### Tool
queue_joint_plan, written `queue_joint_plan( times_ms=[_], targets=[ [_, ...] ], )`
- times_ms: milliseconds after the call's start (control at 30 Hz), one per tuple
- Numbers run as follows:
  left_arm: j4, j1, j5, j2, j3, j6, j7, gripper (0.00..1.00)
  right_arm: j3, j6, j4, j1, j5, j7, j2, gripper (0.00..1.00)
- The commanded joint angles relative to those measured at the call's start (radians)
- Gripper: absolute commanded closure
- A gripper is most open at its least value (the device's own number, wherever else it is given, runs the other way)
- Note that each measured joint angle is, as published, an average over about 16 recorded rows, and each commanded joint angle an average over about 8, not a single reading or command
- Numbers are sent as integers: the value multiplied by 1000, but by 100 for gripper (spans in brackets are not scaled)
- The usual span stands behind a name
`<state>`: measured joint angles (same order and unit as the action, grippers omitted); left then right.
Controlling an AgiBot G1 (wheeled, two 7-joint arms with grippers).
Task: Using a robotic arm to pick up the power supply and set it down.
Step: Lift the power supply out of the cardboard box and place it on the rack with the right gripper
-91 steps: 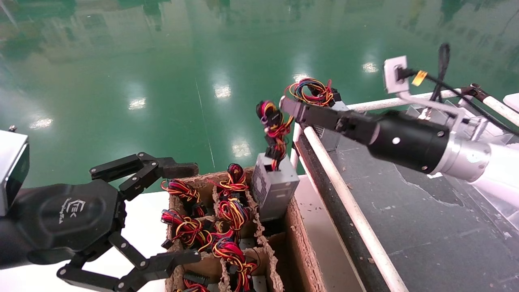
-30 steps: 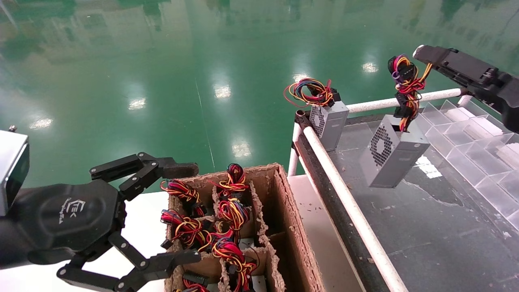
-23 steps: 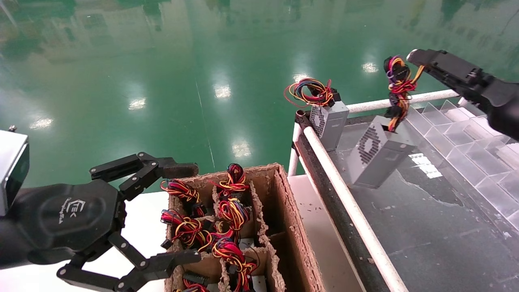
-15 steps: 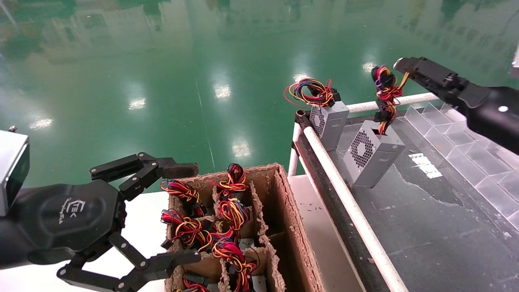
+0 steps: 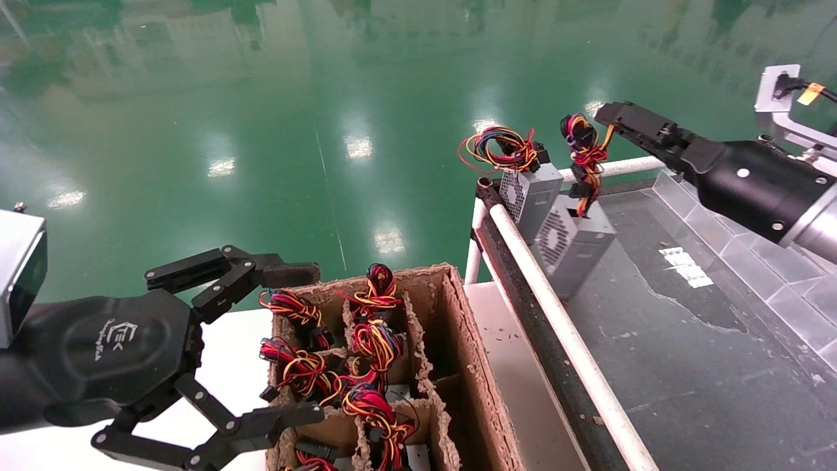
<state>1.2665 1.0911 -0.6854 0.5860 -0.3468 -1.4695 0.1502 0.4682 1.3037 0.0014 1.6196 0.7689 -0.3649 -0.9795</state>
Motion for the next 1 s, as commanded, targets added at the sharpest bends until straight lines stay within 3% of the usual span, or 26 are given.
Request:
queue_joint_plan(
  times_ms=[33,567,1000],
  targets=[
    [0,0,0,0,0,0,0,0,4,-16,0,4,5,3,-12,100],
    [0,0,0,0,0,0,0,0,19,-108,1,46,27,21,-68,100],
    [0,0,0,0,0,0,0,0,27,-136,1,54,38,28,-104,100]
  ],
)
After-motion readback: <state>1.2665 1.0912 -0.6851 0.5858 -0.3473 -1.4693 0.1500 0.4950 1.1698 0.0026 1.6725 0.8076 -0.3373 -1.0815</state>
